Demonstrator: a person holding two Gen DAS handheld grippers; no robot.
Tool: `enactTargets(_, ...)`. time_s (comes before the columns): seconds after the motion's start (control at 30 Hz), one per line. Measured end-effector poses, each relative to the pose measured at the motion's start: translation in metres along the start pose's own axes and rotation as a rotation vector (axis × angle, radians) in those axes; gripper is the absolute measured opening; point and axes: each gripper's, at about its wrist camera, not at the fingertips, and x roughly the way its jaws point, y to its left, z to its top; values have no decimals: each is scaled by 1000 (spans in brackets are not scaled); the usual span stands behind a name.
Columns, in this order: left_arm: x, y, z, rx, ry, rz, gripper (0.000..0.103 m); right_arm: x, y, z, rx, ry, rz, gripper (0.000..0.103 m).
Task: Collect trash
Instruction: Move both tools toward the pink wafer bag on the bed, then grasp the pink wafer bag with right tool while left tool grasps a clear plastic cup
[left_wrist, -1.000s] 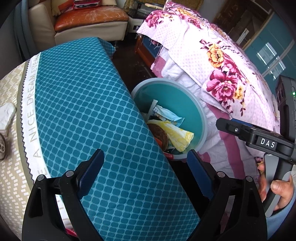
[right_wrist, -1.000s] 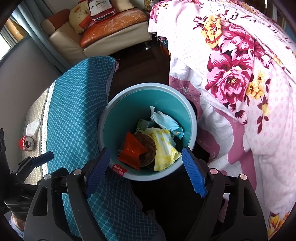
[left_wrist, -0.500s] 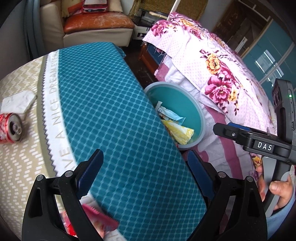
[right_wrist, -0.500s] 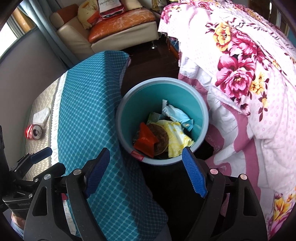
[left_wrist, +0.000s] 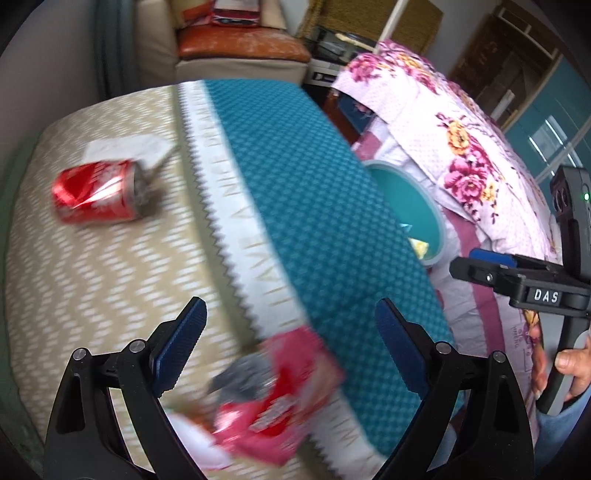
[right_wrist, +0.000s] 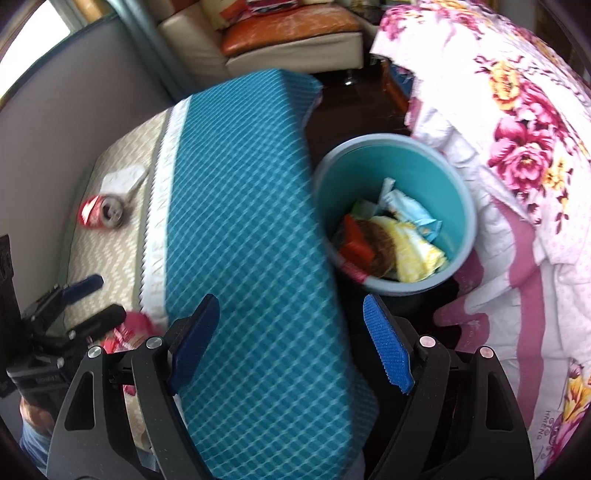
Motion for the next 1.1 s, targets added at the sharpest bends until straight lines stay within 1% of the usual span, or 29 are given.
enactTargets(0.13,-15,33,-17,-41,-8,21,93,8,27,-8,-41,40,20,76)
enactTargets(0.27,-23,64,-38,-86,10,34,93,19,56,-19,-89,92,55,76)
enactTargets(0.43,-29,89,-61,-122,29,39,93,36,92,-32,-133,154,80,76)
enactTargets(0.47,-31,92,-65,-124,30,40,93,40,102,-34,-146,168,85,76)
enactTargets(0.63,-35,103,-76,-127,25,46,93,47,127,-40,-184,177,84,76)
enactTargets(0.87,-31,111,-88,-131,24,53,93,64,148,-41,-201,192,65,76)
enactTargets(0.97,-30,114,-94,-128,31,54,93,77,155,-44,-192,214,65,76)
enactTargets(1.1,-28,117,-99,-129,43,58,93,83,164,-47,-195,202,76,76)
